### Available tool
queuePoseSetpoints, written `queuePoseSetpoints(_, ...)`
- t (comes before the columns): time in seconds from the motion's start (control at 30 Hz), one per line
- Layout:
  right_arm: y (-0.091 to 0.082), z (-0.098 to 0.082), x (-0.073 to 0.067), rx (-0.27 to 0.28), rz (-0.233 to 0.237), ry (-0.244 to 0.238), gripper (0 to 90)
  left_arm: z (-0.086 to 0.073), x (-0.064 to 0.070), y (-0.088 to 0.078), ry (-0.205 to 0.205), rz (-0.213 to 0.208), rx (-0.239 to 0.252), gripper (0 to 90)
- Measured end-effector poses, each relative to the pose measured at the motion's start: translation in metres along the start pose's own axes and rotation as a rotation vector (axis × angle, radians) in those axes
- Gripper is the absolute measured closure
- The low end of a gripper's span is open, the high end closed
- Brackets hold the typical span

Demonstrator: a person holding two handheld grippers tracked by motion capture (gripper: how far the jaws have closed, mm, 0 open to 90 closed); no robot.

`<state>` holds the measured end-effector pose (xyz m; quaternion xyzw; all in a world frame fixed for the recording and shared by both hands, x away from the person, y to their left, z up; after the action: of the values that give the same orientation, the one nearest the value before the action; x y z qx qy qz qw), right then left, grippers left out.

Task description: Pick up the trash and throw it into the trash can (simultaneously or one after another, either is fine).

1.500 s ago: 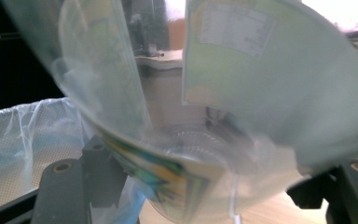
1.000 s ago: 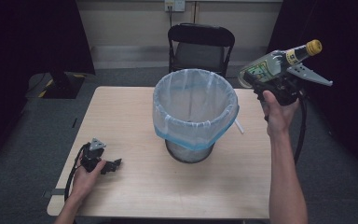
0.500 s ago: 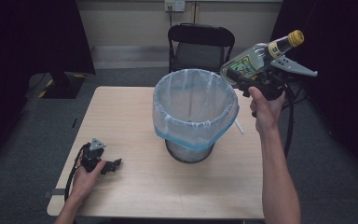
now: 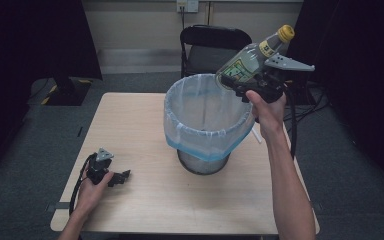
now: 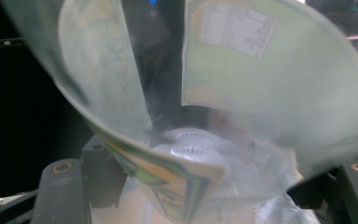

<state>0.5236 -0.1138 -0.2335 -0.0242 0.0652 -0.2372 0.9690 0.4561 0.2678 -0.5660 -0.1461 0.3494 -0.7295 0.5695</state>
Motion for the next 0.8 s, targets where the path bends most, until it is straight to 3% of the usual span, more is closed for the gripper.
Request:
queuePoseSetpoints(0.33, 0.021, 0.006, 0.001, 0.006, 0.026, 0.029, 25.3, 0.000, 0.000, 0.000, 0.003, 0.000, 0.000, 0.5)
queuePoseSetpoints(0.47, 0.027, 0.001, 0.006, -0.018, 0.009, 0.041, 24.6, 0.000, 0.000, 0.000, -0.002, 0.000, 0.002, 0.5)
queuePoseSetpoints(0.57, 0.024, 0.005, 0.009, 0.019, -0.006, 0.036, 22.8, 0.000, 0.000, 0.000, -0.002, 0.000, 0.002, 0.5)
queuePoseSetpoints(0.8, 0.015, 0.008, 0.011, 0.029, -0.035, 0.025, 21.6, 0.000, 0.000, 0.000, -0.002, 0.002, -0.001, 0.4)
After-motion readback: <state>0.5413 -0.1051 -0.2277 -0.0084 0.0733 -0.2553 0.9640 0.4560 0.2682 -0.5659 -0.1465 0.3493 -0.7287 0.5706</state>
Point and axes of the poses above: each handheld gripper's, and its own axes: y roughly forward along the jaws, z roughly out of its top, x roughly to its right, the point moved 9 cm from there along y, roughly forward along the jaws, and after that the axes turned 15 degrees about z, right-handed, at the moved point
